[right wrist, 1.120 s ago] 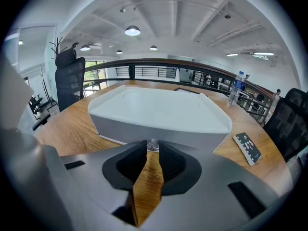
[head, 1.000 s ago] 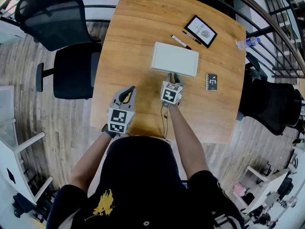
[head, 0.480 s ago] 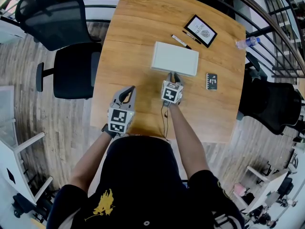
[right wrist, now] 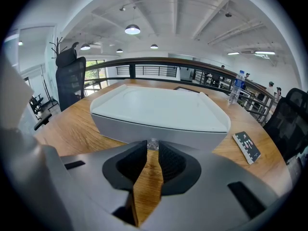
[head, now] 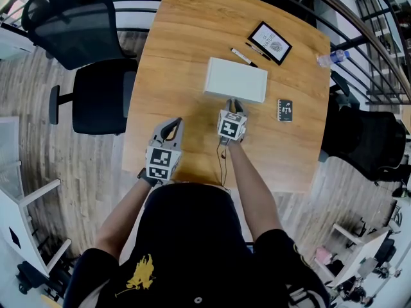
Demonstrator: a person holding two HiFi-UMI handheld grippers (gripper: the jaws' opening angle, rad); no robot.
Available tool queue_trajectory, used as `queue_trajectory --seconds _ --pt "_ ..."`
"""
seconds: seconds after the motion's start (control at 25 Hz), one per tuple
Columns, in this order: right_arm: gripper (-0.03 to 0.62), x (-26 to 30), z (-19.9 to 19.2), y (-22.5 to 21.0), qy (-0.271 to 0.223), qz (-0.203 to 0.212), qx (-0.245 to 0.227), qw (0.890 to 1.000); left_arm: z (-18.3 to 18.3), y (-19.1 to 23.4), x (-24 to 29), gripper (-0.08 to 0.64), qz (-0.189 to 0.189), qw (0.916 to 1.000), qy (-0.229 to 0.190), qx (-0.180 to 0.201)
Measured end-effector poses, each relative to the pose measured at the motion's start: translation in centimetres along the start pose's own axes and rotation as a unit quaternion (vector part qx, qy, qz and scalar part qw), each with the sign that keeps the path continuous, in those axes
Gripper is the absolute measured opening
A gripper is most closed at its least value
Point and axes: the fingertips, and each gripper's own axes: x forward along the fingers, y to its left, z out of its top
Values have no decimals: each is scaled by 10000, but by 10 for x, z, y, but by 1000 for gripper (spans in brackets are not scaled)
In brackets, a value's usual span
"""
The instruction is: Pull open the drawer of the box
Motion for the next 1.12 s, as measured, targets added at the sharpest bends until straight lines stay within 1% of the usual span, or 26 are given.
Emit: queue_trajectory --seconds 0.84,0.96,1.12 --pt "69 -8 -8 4 96 54 -22 9999 -1 -3 -1 15 -30 10000 -40 11" --pt "69 -11 -12 1 133 40 -59 9999 -3 -8 0 15 -72 10000 -46 -41" --pt "69 -14 -13 6 151 45 -49 9999 -2 -7 0 17 -111 9999 -58 -14"
